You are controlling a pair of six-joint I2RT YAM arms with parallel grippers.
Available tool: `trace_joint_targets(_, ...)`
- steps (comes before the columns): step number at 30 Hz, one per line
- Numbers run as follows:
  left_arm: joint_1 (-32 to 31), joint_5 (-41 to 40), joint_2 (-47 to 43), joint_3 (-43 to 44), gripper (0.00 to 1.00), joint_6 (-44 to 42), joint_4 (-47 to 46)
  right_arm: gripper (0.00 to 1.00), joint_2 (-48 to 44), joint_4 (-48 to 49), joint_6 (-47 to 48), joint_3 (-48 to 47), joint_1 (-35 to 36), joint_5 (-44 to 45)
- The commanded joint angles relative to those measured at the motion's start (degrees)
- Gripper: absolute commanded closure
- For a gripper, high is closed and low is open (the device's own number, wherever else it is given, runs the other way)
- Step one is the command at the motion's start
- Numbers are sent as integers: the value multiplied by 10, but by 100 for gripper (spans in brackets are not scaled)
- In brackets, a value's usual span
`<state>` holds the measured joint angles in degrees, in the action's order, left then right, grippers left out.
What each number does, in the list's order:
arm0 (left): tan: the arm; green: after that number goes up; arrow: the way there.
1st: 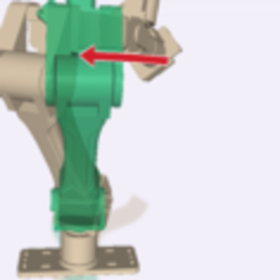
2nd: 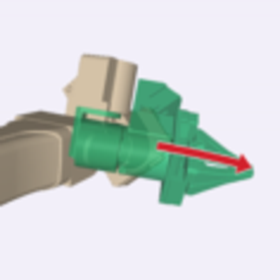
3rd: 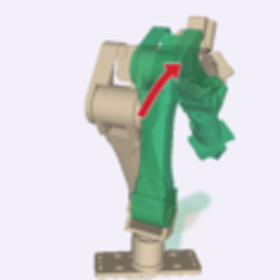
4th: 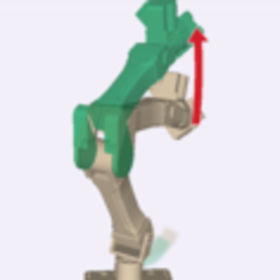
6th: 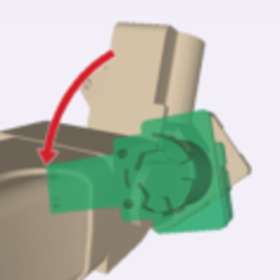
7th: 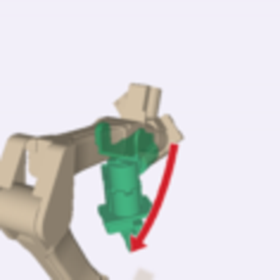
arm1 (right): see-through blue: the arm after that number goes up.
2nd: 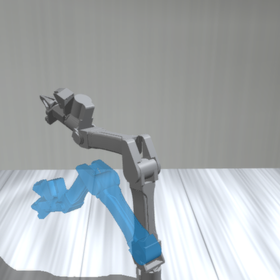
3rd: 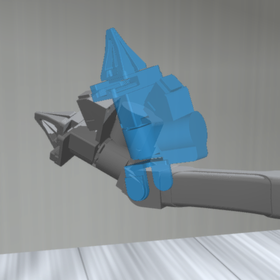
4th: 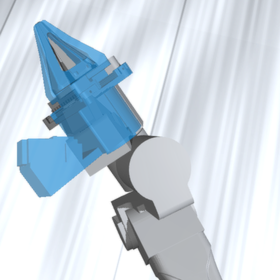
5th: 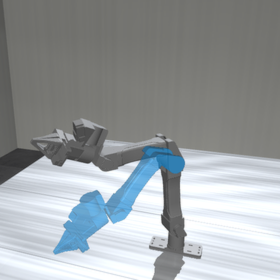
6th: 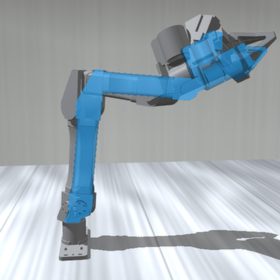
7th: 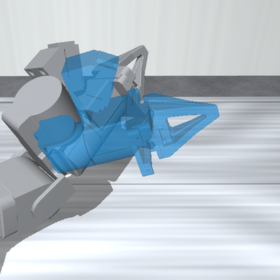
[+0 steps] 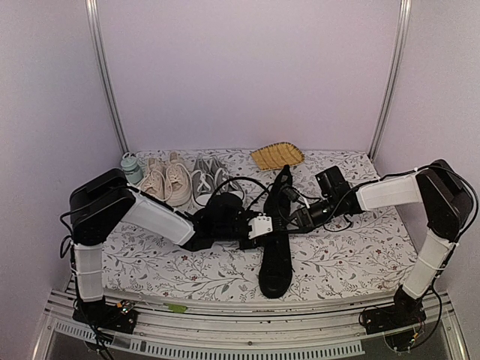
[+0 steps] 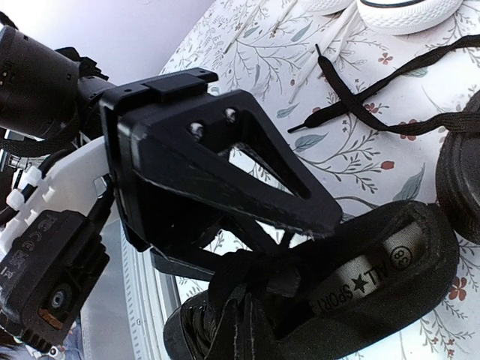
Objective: Tie the shoes
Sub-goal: Adjust the half-tied shoelace on the shoe.
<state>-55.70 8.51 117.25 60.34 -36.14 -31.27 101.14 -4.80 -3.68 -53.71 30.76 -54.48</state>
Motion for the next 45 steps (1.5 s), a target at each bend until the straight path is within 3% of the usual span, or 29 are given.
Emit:
trace_joint_targets(1,4,22,-38,-18,45,2,29,100,-19,-5,-2,11,-7,20)
trace_joint_targets(6,2,25,-50,-28,32,0,49,100,-17,-7,-3,14,-9,27)
trace_joint_targets(13,2,24,-94,-46,28,5,61,100,-20,-6,-4,11,-9,25)
trace_joint_targets(18,2,52,-112,-50,18,5,92,100,-21,-10,1,12,-9,24)
trace_joint_targets(28,8,114,-144,-58,18,26,151,100,-21,-13,5,9,-9,23)
trace_joint_targets(30,10,103,-148,-70,23,32,133,100,-22,-14,5,8,-9,24)
trace_joint_targets(33,10,77,-137,-70,42,36,114,100,-24,-16,4,8,-9,28)
trace_joint_targets(42,-4,77,-106,-54,77,41,111,100,-30,-16,-2,9,-12,28)
trace_joint_targets(45,-4,84,-97,-50,81,35,126,100,-29,-14,-2,11,-12,26)
